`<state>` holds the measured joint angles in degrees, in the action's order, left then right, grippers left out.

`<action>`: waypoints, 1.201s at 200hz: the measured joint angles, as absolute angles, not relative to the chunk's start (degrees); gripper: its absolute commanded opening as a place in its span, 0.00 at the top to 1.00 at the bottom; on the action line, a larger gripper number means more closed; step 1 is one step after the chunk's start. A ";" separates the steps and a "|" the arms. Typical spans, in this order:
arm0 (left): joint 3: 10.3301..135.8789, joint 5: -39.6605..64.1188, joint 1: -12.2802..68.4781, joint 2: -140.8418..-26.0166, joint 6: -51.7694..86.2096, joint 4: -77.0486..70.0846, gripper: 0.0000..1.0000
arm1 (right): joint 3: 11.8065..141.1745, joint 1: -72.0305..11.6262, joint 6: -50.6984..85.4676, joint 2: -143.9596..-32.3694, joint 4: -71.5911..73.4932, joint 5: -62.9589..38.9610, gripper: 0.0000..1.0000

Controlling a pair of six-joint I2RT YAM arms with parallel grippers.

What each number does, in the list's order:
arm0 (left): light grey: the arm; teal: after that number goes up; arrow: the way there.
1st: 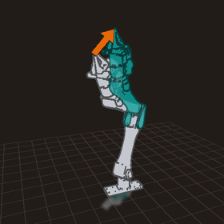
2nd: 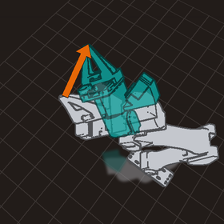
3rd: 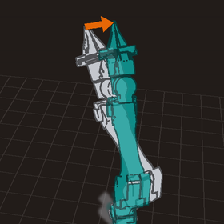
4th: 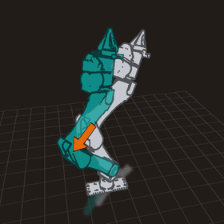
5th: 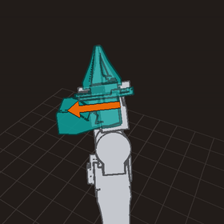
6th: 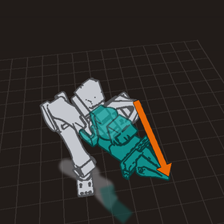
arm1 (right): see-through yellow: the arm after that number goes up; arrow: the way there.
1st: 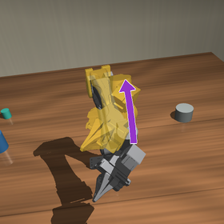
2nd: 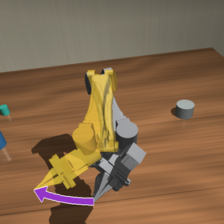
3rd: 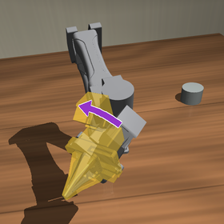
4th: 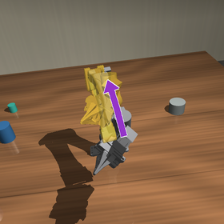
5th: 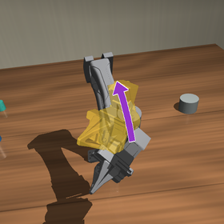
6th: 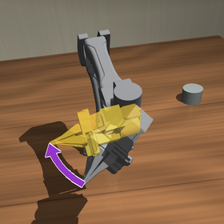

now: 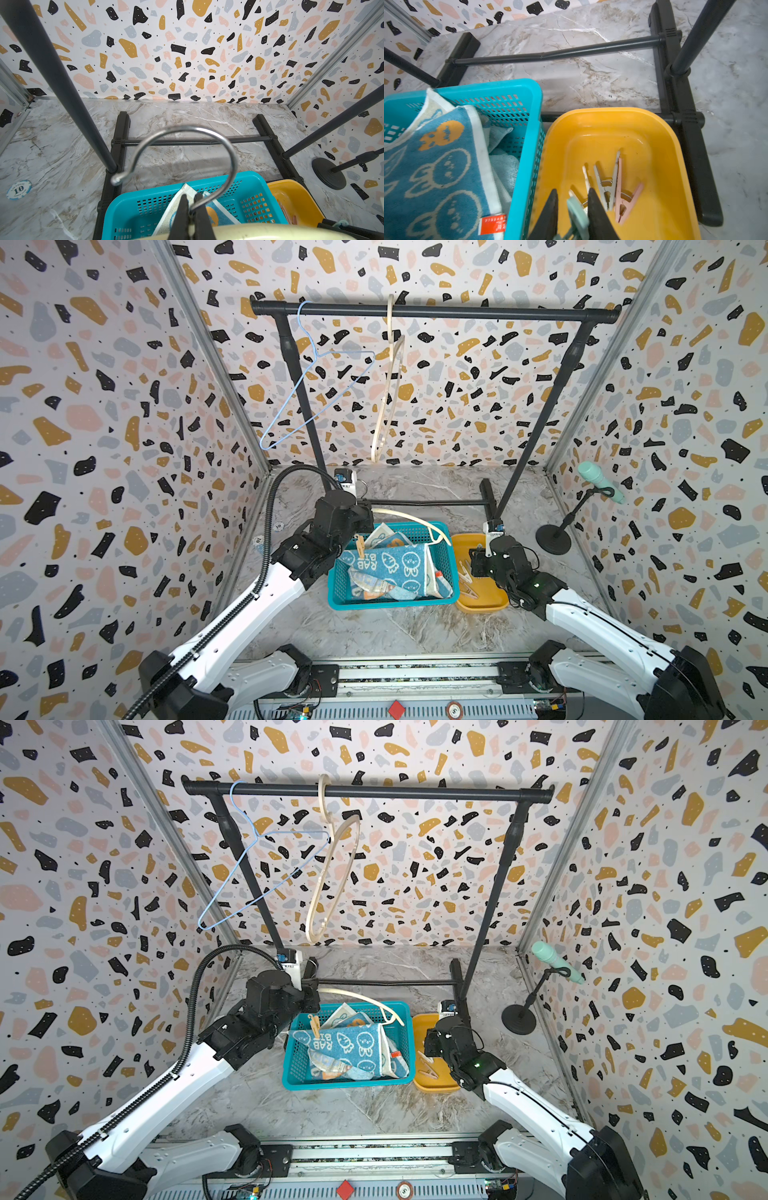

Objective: Remove the clothespins securing towels to the hanger
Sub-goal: Place the clothespin in the storage box.

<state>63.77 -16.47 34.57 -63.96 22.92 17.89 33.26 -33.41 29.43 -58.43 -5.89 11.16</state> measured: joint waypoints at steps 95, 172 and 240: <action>63.35 -16.34 34.57 -63.53 22.74 17.85 1.00 | 30.28 -26.02 31.62 -66.32 -1.76 10.96 0.94; 62.43 -16.34 34.57 -63.33 22.09 17.65 1.00 | 29.69 -23.62 32.08 -67.96 -0.38 9.69 0.70; 62.06 -15.70 34.57 -63.33 22.09 17.45 1.00 | 29.50 -23.46 32.29 -67.83 0.08 9.10 0.53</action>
